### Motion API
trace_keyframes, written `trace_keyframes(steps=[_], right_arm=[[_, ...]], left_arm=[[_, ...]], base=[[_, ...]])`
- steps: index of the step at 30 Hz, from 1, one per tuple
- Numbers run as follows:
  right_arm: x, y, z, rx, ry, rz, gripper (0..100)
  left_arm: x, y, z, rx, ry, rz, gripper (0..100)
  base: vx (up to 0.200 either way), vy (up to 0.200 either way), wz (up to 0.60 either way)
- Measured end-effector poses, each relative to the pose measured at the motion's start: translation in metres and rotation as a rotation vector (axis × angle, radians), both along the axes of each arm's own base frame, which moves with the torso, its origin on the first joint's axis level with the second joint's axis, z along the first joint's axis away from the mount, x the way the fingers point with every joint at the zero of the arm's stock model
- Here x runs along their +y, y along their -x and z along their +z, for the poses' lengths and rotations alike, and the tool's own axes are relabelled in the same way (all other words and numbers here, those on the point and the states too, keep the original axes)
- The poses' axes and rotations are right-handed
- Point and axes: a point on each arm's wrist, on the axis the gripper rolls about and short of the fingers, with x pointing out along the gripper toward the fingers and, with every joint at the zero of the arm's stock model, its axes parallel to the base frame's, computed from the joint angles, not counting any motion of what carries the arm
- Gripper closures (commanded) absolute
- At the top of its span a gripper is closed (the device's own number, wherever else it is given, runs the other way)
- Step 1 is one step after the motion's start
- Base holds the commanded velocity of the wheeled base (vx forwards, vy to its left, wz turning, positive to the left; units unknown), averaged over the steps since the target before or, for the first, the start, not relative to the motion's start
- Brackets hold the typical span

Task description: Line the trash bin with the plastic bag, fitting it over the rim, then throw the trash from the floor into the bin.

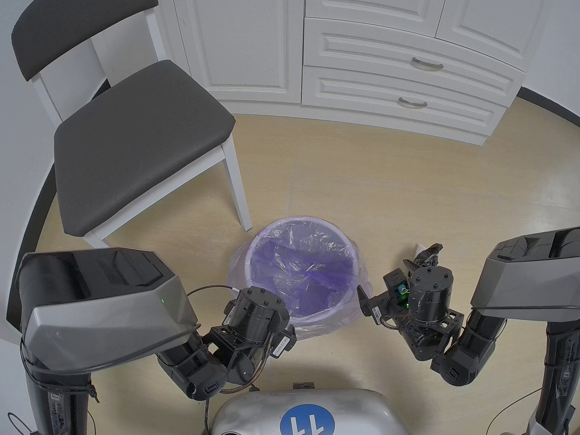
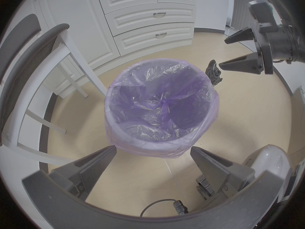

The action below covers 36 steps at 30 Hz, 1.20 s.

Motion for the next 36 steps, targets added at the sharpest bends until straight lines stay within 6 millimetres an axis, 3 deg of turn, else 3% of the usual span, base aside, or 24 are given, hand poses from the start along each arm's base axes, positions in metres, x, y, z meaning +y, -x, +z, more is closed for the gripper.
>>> trace_keyframes(steps=[21,29,36], right_arm=[[0.001,-0.001,-0.007,0.015,0.010,0.000,0],[0.002,-0.001,-0.008,0.017,0.012,0.002,0],[0.002,-0.001,-0.008,0.018,0.012,0.003,0]], left_arm=[[-0.001,-0.037,-0.022,-0.045,0.045,0.066,0],[0.011,-0.061,-0.035,-0.068,0.054,0.123,0],[0.018,-0.063,-0.041,-0.056,0.026,0.126,0]], base=[[0.000,0.000,0.00],[0.000,0.000,0.00],[0.000,0.000,0.00]])
